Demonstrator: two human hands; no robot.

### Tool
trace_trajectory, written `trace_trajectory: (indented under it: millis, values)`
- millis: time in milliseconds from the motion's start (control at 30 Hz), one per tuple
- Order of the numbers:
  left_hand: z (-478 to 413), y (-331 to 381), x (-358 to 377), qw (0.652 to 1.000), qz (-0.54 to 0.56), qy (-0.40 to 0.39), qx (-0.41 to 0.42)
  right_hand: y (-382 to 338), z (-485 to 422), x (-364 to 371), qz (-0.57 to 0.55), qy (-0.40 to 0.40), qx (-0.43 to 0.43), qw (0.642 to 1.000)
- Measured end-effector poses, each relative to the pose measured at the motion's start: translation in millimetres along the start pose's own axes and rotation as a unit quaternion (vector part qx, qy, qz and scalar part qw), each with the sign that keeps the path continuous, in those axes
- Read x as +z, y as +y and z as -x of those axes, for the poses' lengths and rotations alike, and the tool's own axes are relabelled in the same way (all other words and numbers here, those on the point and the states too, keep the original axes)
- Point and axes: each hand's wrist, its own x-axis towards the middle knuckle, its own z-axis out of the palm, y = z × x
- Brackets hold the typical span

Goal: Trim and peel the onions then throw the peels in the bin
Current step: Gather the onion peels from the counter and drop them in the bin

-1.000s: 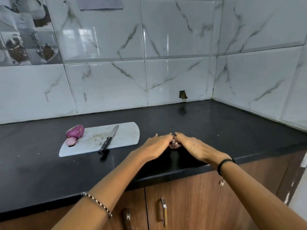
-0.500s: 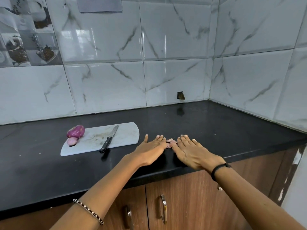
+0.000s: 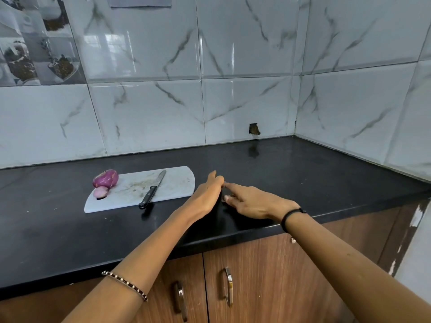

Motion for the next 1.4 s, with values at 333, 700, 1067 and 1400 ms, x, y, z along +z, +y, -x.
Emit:
trace_trajectory:
  millis: [333,700,1067,1400]
  values:
    - [5,-1,9,0.997,0.034,0.073,0.015,-30,8,11,0.18,0.131,-0.022,0.975]
    - [21,16,25,0.982,0.165,0.088,-0.026,-27,33,7,0.198,0.149,-0.04,0.968]
    - [38,52,74,0.965,0.255,0.061,-0.015,53,70,-12,-0.348,0.225,0.119,0.902]
    - [76,66,208,0.973,0.174,-0.031,0.147,135,176,22,-0.436,0.257,0.163,0.847]
